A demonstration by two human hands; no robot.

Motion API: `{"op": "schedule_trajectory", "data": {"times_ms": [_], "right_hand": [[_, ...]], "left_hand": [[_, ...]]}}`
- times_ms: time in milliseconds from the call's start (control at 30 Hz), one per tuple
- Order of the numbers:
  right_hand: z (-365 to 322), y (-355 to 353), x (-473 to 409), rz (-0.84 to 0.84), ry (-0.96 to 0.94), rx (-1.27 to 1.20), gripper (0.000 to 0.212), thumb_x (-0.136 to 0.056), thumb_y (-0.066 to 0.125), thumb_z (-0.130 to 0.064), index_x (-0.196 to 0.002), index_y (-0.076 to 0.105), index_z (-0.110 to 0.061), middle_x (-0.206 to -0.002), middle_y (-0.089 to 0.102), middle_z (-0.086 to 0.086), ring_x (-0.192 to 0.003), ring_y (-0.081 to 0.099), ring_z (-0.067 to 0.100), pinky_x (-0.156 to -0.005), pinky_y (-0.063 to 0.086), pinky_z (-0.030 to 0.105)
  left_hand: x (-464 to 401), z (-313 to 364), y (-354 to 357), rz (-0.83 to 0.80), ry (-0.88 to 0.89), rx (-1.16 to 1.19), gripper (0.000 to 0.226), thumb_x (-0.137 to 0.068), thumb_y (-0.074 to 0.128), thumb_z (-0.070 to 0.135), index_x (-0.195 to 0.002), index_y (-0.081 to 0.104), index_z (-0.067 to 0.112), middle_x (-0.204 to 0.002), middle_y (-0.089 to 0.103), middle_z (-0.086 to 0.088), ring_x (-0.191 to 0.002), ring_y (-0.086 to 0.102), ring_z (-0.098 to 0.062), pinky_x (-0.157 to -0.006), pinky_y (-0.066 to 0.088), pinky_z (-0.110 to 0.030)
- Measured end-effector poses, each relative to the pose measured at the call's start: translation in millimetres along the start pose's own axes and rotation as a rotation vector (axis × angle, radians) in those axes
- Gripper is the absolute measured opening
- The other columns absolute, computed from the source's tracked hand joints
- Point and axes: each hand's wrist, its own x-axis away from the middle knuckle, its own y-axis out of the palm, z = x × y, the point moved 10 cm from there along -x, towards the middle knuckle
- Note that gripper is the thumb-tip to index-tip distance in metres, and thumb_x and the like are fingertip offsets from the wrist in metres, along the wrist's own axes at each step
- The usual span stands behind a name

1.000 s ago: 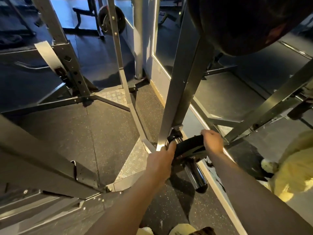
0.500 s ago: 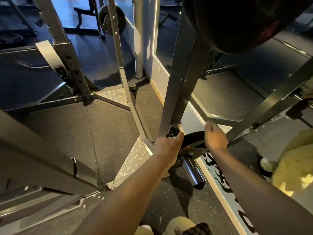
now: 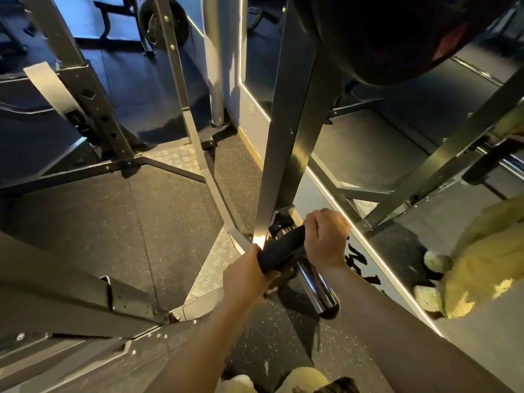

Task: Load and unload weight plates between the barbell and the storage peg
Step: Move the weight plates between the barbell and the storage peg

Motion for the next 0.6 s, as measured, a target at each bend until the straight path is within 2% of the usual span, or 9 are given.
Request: {"op": "schedule_trajectory", "data": {"times_ms": [100,200,267,367,433,467,533,600], "right_hand": [[23,5,-10,-0.03,0.09,-0.049,0.048,-0.092,0.026,-0.036,-0.076,0.062,-0.009,-0.076,0.056,-0.002,-0.079,0.049,0.013,-0.089,0.044,0.048],[31,6,-12,-0.062,0.162,-0.108,0.052,-0.091,0.024,-0.039,-0.083,0.065,-0.007,-0.083,0.057,-0.003,-0.087,0.05,0.014,-0.096,0.042,0.045],[34,8,-11,-0.117,0.223,-0.133,0.042,-0.096,0.03,-0.034,-0.086,0.064,-0.01,-0.087,0.056,-0.004,-0.093,0.049,0.014,-0.096,0.04,0.041],[44,14,-16,-0.328,0.352,-0.161,0.03,-0.101,0.034,-0.021,-0.085,0.058,-0.015,-0.086,0.053,-0.002,-0.093,0.049,0.017,-0.085,0.041,0.035],[53,20,-22,-0.521,0.394,-0.055,0.027,-0.102,0.034,-0.014,-0.094,0.059,-0.008,-0.09,0.054,0.001,-0.097,0.051,0.019,-0.088,0.04,0.036],[57,18,-25,-0.557,0.433,-0.029,0.026,-0.102,0.033,-0.013,-0.098,0.058,-0.005,-0.093,0.055,0.004,-0.1,0.052,0.022,-0.087,0.04,0.036],[53,10,-31,-0.539,0.392,0.122,0.03,-0.103,0.03,-0.022,-0.099,0.056,-0.006,-0.099,0.058,0.01,-0.103,0.055,0.029,-0.083,0.042,0.035],[22,8,-23,-0.462,0.211,0.262,0.04,-0.102,0.03,-0.04,-0.111,0.058,-0.013,-0.118,0.059,0.009,-0.114,0.053,0.029,-0.097,0.042,0.042]], "left_hand": [[-12,19,-6,-0.076,0.092,-0.162,0.048,-0.081,0.072,0.041,-0.118,0.046,0.026,-0.108,0.066,0.004,-0.096,0.065,-0.019,-0.086,0.055,-0.036],[-17,24,-6,-0.133,0.099,-0.199,0.051,-0.078,0.075,0.04,-0.119,0.048,0.024,-0.108,0.065,0.004,-0.096,0.064,-0.02,-0.086,0.056,-0.037],[-18,28,-6,-0.145,0.116,-0.193,0.052,-0.076,0.076,0.04,-0.119,0.05,0.023,-0.106,0.065,0.003,-0.095,0.064,-0.02,-0.085,0.056,-0.037],[-21,43,-11,-0.122,0.166,-0.226,0.051,-0.077,0.076,0.035,-0.12,0.05,0.023,-0.103,0.064,0.002,-0.093,0.064,-0.02,-0.083,0.056,-0.036],[-21,55,-18,-0.085,0.188,-0.273,0.05,-0.08,0.074,0.034,-0.122,0.051,0.023,-0.101,0.065,0.001,-0.09,0.064,-0.019,-0.082,0.056,-0.036],[-20,58,-20,-0.065,0.187,-0.288,0.048,-0.081,0.073,0.034,-0.123,0.051,0.022,-0.1,0.066,0.001,-0.089,0.064,-0.019,-0.082,0.056,-0.037],[-16,58,-22,-0.032,0.172,-0.299,0.045,-0.082,0.071,0.034,-0.121,0.051,0.022,-0.099,0.066,0.001,-0.088,0.064,-0.019,-0.082,0.056,-0.038],[-9,54,-23,0.014,0.167,-0.263,0.045,-0.082,0.07,0.034,-0.119,0.048,0.023,-0.102,0.066,0.002,-0.091,0.065,-0.019,-0.085,0.054,-0.041]]}}
